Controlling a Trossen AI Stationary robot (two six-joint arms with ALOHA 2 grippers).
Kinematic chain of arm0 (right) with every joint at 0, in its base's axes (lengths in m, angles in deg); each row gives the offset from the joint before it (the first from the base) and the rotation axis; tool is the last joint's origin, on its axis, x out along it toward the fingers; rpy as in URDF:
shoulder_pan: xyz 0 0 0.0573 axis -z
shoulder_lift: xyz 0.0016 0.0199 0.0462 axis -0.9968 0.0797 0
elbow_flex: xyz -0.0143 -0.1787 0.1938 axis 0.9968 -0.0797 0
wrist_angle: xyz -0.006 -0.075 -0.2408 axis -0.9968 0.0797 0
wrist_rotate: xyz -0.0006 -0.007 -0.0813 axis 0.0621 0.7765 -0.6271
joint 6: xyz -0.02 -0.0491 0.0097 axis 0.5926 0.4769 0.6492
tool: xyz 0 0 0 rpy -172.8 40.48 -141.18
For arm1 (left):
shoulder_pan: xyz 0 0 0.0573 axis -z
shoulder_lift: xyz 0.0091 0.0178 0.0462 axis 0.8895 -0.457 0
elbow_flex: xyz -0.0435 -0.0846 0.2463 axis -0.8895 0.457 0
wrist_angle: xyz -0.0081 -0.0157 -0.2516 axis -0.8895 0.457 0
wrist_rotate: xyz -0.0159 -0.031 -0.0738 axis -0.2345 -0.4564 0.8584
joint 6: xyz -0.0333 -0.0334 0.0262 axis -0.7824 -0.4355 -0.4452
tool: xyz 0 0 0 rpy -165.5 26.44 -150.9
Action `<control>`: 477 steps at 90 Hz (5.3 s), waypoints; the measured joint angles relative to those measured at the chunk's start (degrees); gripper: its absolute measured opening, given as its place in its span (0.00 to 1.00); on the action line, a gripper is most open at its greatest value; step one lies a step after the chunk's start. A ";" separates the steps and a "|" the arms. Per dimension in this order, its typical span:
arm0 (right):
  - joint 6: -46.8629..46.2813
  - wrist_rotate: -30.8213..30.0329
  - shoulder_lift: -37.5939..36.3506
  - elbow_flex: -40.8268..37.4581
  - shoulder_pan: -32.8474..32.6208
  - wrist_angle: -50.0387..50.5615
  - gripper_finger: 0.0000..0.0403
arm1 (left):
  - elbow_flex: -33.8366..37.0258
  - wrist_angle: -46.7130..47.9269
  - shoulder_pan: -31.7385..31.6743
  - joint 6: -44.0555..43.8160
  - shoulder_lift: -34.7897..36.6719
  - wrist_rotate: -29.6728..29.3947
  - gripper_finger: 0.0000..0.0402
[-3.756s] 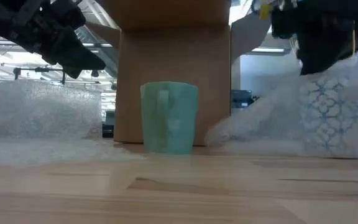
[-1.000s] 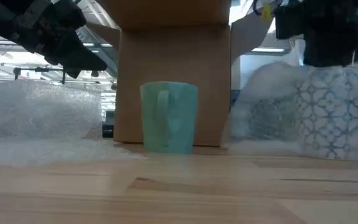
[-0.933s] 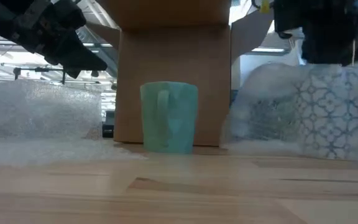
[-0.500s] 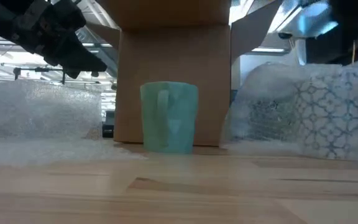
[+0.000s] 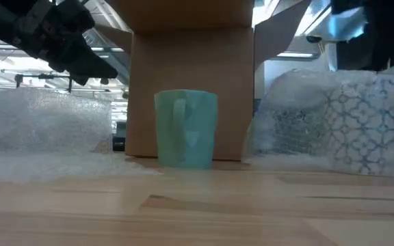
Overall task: Wrap mug
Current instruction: Wrap the bottom white blue floral mug glass
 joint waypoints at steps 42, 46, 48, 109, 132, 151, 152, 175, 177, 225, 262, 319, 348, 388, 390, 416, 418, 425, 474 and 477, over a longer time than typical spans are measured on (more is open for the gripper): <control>5.66 -1.14 2.81 0.24 3.41 1.66 0.00 | -0.01 0.06 -0.01 -0.15 0.00 0.02 0.00; 5.24 -0.36 3.05 -1.02 3.47 0.86 0.00 | 0.00 0.00 0.00 0.05 0.02 0.02 0.00; 5.02 0.05 3.19 -1.69 3.46 0.13 0.00 | -0.02 0.00 0.00 0.17 0.02 0.02 0.00; 5.37 11.13 3.05 -14.69 4.43 -23.96 0.00 | -0.01 -0.18 -0.01 0.35 0.02 0.00 0.00; 8.90 10.45 2.81 -5.80 4.43 -17.06 0.00 | -0.02 -0.20 -0.02 0.35 0.02 0.00 0.00; 10.77 6.63 2.54 3.84 4.41 -4.55 0.00 | -0.02 -0.22 0.00 0.35 0.00 0.00 0.00; 10.78 5.87 2.52 4.30 4.41 -3.75 0.00 | -0.02 -0.23 -0.01 0.35 0.01 0.00 0.00; 12.28 -6.49 3.42 4.76 7.66 -5.17 0.00 | 0.00 -0.17 -0.02 0.06 0.02 0.00 0.00; 12.85 -5.60 3.69 4.06 7.98 -6.21 0.00 | 0.00 -0.10 -0.02 -0.08 0.02 0.00 0.00; 11.01 7.06 5.97 -4.49 6.08 -15.93 0.00 | -0.01 0.00 0.00 1.03 0.00 -0.01 0.00; 12.59 13.77 9.19 -6.02 7.51 -20.38 0.00 | -0.02 -0.05 0.00 0.87 0.02 -0.02 0.00; -9.00 3.96 0.60 3.30 -3.59 14.40 0.00 | -0.02 -0.07 0.00 0.99 0.00 -0.02 0.00; -8.43 2.14 0.60 -2.19 -5.38 2.12 0.00 | -0.02 -0.22 -0.02 1.01 0.00 -0.02 0.00; 6.27 3.74 4.45 -3.70 2.88 -13.96 0.00 | -0.02 -0.35 -0.02 0.96 0.00 -0.14 0.00; 7.15 4.41 5.16 -3.75 3.45 -14.36 0.00 | -0.02 -0.39 -0.02 0.96 0.00 -0.15 0.00; 15.80 15.99 14.27 -3.76 8.00 -17.86 0.00 | -0.02 -0.22 -0.01 0.79 0.00 -0.13 0.00; 16.29 16.52 14.48 -3.64 8.16 -17.81 0.00 | -0.02 -0.24 -0.02 0.83 0.00 -0.12 0.00; 16.97 17.46 14.46 -2.73 8.27 -16.76 0.00 | -0.02 -0.13 -0.01 0.98 0.00 -0.11 0.00; 15.49 14.02 12.89 -4.94 7.35 -19.07 0.00 | -0.02 0.01 0.00 1.03 0.00 -0.07 0.00; 15.25 14.38 12.89 -5.72 7.25 -20.97 0.00 | -0.02 -0.04 0.00 1.02 0.00 -0.07 0.00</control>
